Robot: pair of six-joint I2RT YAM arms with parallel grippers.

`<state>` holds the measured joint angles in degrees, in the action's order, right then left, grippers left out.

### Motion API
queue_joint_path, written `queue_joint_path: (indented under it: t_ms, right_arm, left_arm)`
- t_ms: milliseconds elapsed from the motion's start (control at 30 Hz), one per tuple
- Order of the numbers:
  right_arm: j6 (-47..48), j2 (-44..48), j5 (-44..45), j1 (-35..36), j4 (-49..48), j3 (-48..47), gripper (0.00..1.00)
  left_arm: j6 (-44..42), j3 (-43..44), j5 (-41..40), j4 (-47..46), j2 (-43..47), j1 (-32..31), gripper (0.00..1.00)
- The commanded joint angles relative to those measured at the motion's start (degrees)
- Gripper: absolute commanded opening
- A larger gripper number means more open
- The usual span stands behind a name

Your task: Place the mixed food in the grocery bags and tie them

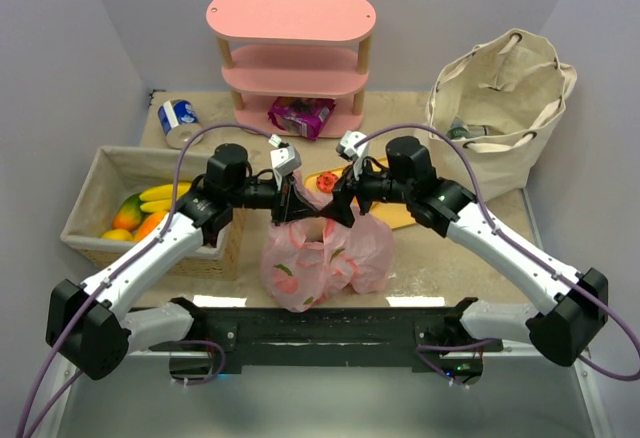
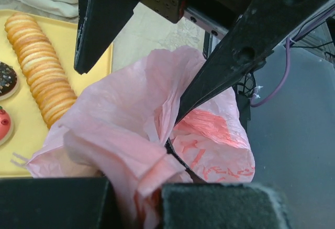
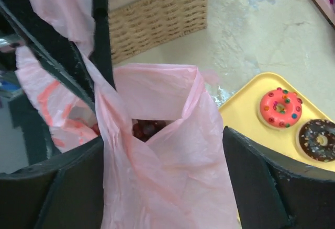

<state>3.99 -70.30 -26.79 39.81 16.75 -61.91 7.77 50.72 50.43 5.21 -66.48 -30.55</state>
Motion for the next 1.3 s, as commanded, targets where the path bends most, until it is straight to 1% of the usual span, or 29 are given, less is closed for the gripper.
queue_joint_path:
  t_ms: [0, 67, 133, 167, 200, 233, 267, 300, 367, 400, 500, 867, 900, 1067, 1100, 1167, 1200, 1233, 1267]
  right_arm:
    - [-8.3, 3.9, -7.8, 0.8, -7.2, -5.9, 0.85]
    - [-10.7, 3.5, -8.7, 0.7, -10.0, -6.4, 0.84]
    - [-12.9, 3.2, -11.6, 0.8, -15.0, -6.0, 0.82]
    - [-14.0, 3.3, -11.8, 0.7, -16.5, -5.7, 0.82]
    - [-15.2, 3.3, -11.8, 0.8, -20.2, -5.5, 0.82]
    - [-15.5, 2.6, -12.1, 0.8, -21.0, -5.9, 0.81]
    - [-15.5, 2.3, -12.1, 0.9, -21.4, -6.0, 0.80]
    - [-15.4, 1.8, -12.1, 0.7, -21.8, -6.6, 0.75]
    - [-14.9, 0.3, -12.3, 0.8, -22.4, -6.6, 0.70]
    - [-14.7, -0.3, -12.8, 0.8, -22.8, -6.8, 0.66]
    - [-14.5, -1.9, -14.7, 0.8, -23.6, -7.1, 0.61]
    - [-13.0, -5.2, -17.4, 0.8, -24.1, -7.1, 0.48]
    - [-13.0, -5.4, -18.0, 0.7, -24.7, -7.1, 0.44]
    - [-13.0, -5.9, -19.1, 0.8, -25.3, -6.7, 0.30]
    - [-13.1, -5.7, -19.4, 0.7, -26.1, -6.3, 0.24]
    - [-14.0, -5.1, -19.6, 0.8, -27.2, -5.7, 0.15]
    - [-14.4, -4.8, -19.0, 0.8, -27.6, -5.2, 0.03]
    - [-14.4, -4.5, -18.3, 0.7, -27.4, -5.2, 0.00]
    - [-14.7, -3.6, -15.6, 0.8, -26.1, -5.2, 0.00]
  left_arm:
    - [-3.0, -0.8, 0.3, -2.4, 0.5, 0.0, 0.00]
    - [-3.2, -1.0, 1.2, -2.5, 0.5, 0.0, 0.00]
    - [-3.4, -1.1, 1.8, -2.7, 0.3, -0.2, 0.00]
    - [-3.4, -1.1, 2.0, -2.7, 0.2, -0.3, 0.00]
    - [-3.5, -1.1, 2.2, -2.6, 0.2, -0.4, 0.00]
    - [-3.6, -1.1, 2.7, -2.6, 0.1, -0.4, 0.00]
    - [-3.6, -1.1, 2.8, -2.7, 0.1, -0.5, 0.00]
    - [-3.6, -1.1, 2.9, -2.7, 0.1, -0.7, 0.00]
    - [-3.6, -1.1, 3.5, -2.8, 0.2, -0.7, 0.00]
    - [-3.6, -1.1, 3.6, -2.9, 0.3, -0.8, 0.00]
    - [-3.7, -1.3, 4.0, -3.0, 0.3, -1.1, 0.00]
    - [-3.7, -1.5, 5.4, -3.9, 0.5, -1.7, 0.00]
    - [-3.6, -1.6, 5.4, -3.9, 0.3, -1.8, 0.00]
    - [-3.7, -1.7, 5.5, -3.9, 0.5, -1.9, 0.00]
    - [-3.9, -1.7, 5.6, -3.9, 0.4, -2.0, 0.00]
    - [-3.9, -1.7, 5.5, -3.9, 0.3, -2.0, 0.00]
    - [-3.8, -1.7, 5.0, -3.8, 0.4, -2.0, 0.00]
    - [-3.9, -1.4, 4.5, -3.7, 0.5, -2.0, 0.00]
    - [-4.2, -1.3, 3.8, -3.0, 0.6, -1.9, 0.00]
